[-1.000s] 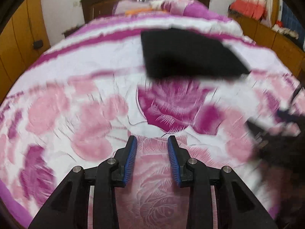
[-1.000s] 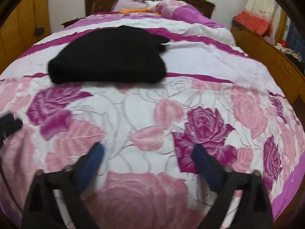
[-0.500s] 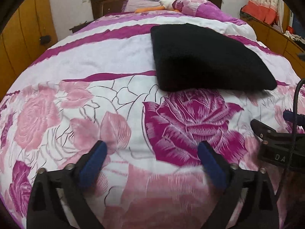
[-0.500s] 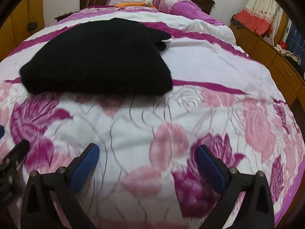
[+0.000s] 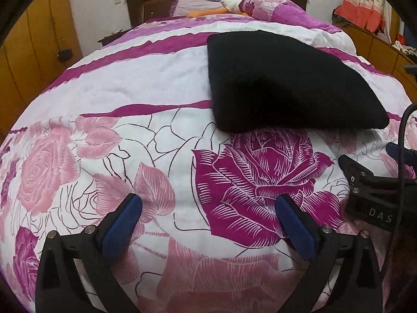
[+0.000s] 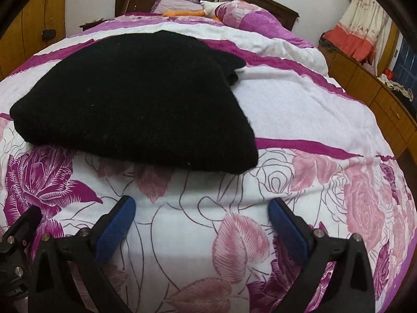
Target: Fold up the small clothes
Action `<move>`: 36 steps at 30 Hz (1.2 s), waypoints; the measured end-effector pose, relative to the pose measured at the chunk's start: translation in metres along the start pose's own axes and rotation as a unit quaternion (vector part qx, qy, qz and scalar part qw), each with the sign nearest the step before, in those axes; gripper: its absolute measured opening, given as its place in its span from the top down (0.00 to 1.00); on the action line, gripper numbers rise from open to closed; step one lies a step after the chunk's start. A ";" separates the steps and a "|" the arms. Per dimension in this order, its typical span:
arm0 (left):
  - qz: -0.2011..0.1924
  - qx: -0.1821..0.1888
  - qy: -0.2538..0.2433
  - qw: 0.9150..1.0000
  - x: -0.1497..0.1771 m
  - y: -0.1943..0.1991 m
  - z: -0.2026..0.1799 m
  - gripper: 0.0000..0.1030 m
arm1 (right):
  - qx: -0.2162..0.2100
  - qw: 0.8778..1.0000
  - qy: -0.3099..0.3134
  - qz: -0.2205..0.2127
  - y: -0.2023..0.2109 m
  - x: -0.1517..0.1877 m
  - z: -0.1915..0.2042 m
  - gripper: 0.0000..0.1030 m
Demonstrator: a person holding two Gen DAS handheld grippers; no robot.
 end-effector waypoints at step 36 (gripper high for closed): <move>-0.010 -0.008 0.004 1.000 0.006 0.005 -0.003 0.08 | 0.011 1.000 0.001 -0.004 0.006 0.003 0.006 0.00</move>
Point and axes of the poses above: each gripper's, at about its wrist camera, not at the fingertips, and y roughly against the way its jaws point, z to its left, x to its underside, the point moved 6 cm from there along -y, roughly the way its jaws point, and after that the axes turned 8 degrees about z, right-handed, at the moved point
